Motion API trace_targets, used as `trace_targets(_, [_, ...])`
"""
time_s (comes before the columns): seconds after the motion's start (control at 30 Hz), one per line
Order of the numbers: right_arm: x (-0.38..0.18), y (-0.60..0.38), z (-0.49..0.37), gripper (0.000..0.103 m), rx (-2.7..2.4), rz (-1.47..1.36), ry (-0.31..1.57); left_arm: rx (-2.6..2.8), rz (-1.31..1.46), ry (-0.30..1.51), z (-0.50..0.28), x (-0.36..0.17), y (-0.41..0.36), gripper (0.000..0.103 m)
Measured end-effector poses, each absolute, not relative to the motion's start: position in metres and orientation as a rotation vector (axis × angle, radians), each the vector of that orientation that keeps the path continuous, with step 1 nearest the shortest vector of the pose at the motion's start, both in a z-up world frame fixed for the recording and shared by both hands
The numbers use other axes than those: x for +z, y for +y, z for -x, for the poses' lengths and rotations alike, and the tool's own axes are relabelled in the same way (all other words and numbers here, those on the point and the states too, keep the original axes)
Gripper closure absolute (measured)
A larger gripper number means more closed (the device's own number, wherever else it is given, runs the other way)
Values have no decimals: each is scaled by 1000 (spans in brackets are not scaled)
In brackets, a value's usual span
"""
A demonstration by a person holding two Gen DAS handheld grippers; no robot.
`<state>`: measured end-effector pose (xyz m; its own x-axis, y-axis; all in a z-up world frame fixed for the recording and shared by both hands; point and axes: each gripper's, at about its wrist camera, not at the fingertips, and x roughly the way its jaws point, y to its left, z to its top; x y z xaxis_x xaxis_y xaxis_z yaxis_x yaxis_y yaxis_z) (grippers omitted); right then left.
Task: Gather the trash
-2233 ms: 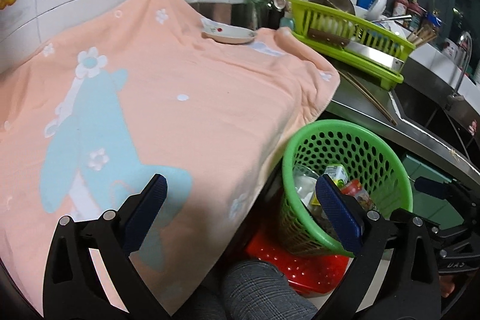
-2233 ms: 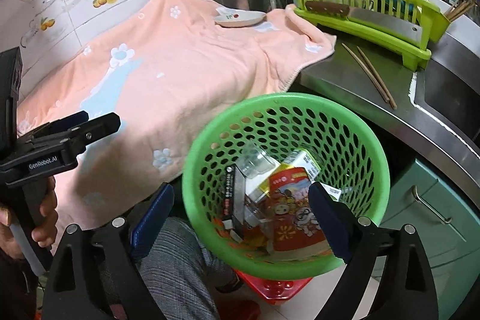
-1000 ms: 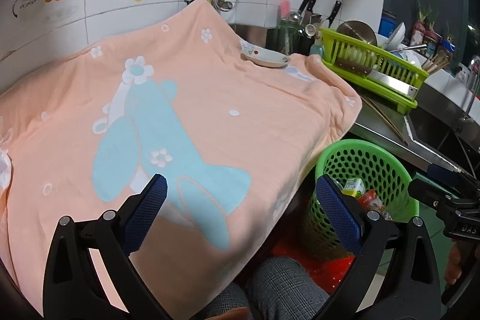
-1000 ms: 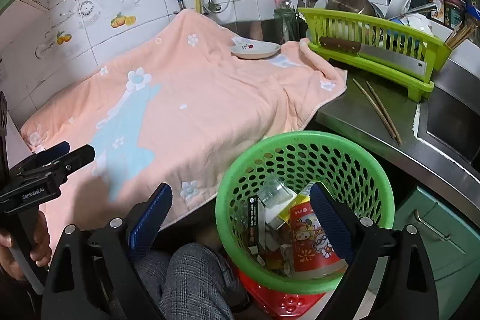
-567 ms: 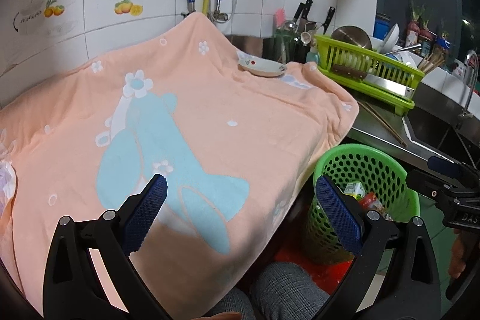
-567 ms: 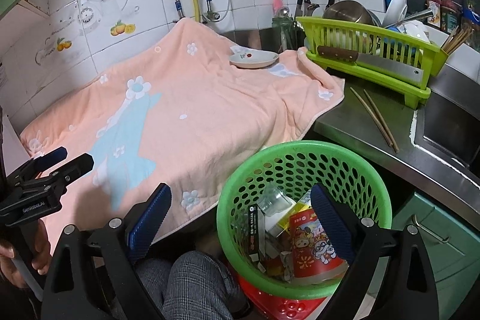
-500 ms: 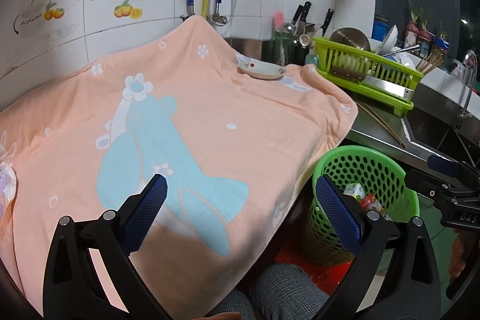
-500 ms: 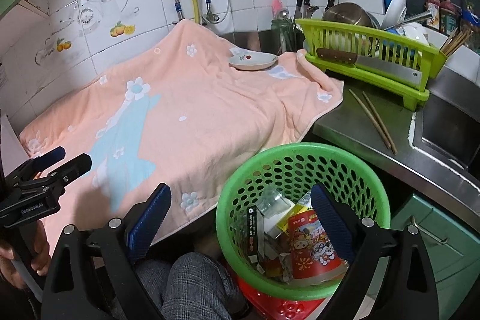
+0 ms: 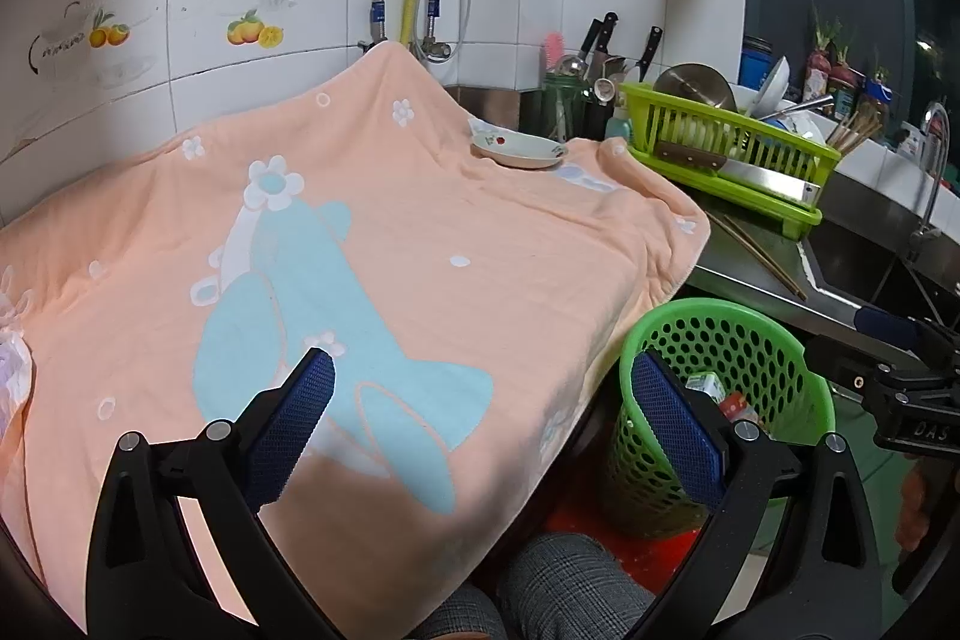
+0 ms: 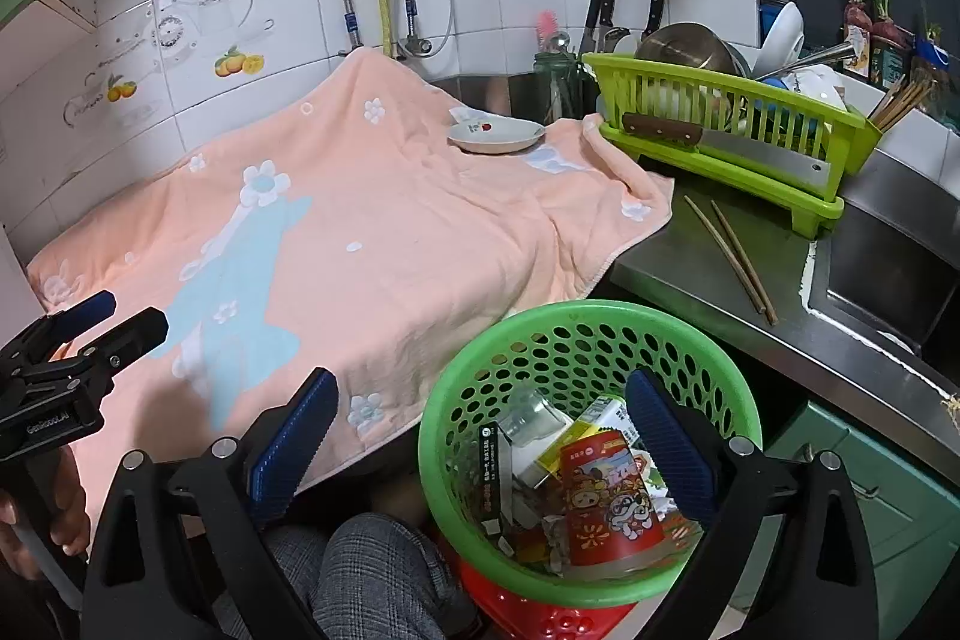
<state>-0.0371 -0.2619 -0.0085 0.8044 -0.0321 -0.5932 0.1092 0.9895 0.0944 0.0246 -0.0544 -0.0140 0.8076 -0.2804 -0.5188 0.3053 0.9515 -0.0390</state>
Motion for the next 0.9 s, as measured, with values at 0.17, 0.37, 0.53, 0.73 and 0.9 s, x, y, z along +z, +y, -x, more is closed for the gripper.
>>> trace_targets(0.17, [-9,-263,37,9,-81,-127,632,-312,-56,545,-24,-14,-56,5])
trace_targets(0.37, [-9,-264,36,9,-83,-131,633,-314,-60,548,-24,-15,-57,5])
trace_targets(0.53, [-9,-264,36,9,-85,-131,635,-315,-62,548,-24,-16,-57,5])
trace_targets(0.73, [-9,-266,36,9,-86,-134,636,-315,-64,549,-24,-16,-57,5])
trace_targets(0.9, [-9,-266,36,9,-85,-135,636,-315,-61,547,-24,-16,-57,5])
